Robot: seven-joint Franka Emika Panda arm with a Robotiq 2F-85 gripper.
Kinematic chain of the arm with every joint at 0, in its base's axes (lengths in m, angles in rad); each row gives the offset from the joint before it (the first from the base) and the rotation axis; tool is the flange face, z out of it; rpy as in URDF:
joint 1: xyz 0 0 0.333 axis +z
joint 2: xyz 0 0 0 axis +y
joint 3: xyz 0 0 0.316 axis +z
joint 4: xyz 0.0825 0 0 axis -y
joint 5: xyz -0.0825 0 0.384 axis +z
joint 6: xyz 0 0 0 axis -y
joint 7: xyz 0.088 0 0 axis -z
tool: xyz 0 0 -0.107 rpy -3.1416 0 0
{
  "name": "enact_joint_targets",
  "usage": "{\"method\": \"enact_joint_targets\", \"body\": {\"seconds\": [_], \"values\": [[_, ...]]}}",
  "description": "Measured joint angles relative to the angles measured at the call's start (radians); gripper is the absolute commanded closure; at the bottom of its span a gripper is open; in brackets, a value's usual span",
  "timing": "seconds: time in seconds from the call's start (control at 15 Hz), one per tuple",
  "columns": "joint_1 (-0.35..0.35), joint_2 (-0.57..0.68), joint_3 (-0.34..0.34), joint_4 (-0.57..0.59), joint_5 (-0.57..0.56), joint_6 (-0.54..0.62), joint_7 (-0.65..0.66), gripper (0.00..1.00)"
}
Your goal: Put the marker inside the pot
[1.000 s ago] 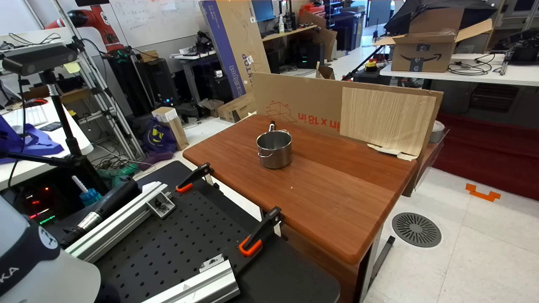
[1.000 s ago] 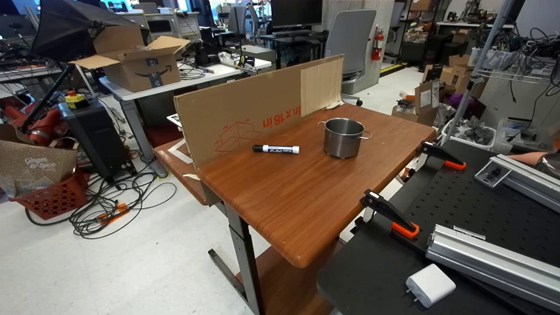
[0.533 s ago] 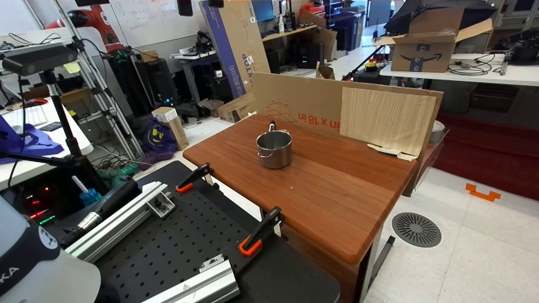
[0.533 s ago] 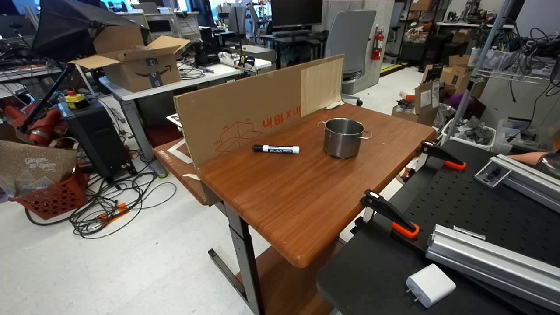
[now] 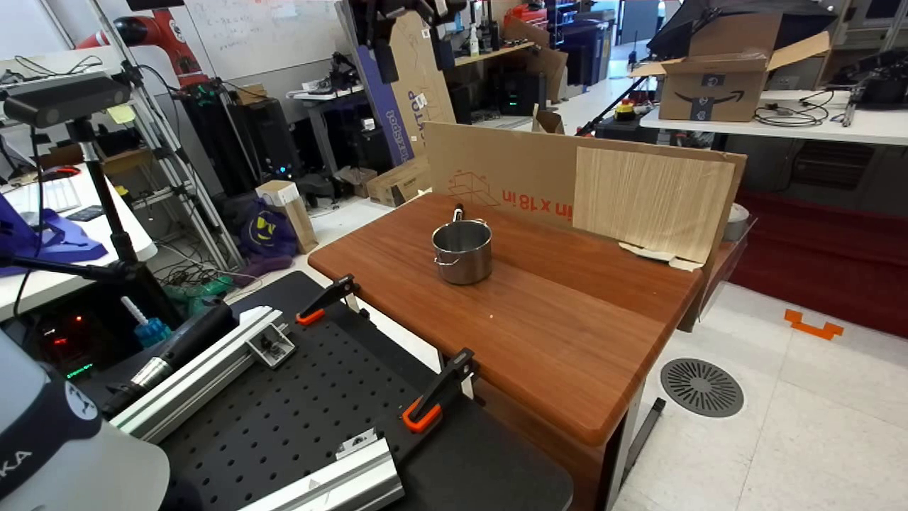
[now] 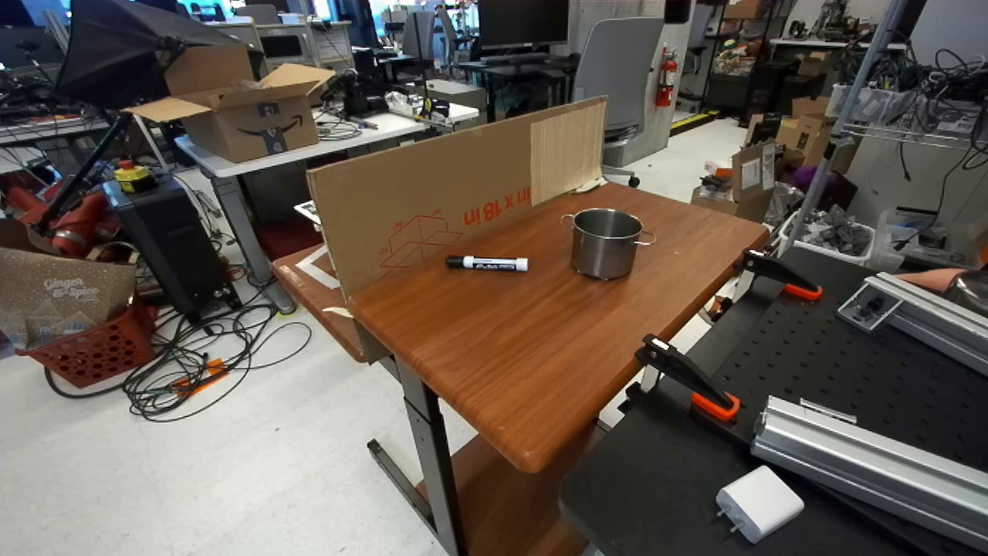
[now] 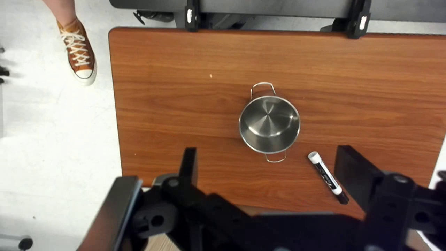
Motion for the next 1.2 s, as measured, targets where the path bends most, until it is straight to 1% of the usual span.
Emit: {"method": "enact_joint_targets", "body": {"seconds": [0.27,0.67,0.93,1.2], "values": [[0.003,0.102,0.019,0.008,-0.068,0.164,0.009,0.00],[0.030,0.280,0.031,0.068,-0.113,0.362,-0.003,0.00],[0.054,0.399,0.032,0.130,-0.107,0.429,-0.073,0.00],[0.065,0.512,0.047,0.211,-0.083,0.439,-0.155,0.00]]}}
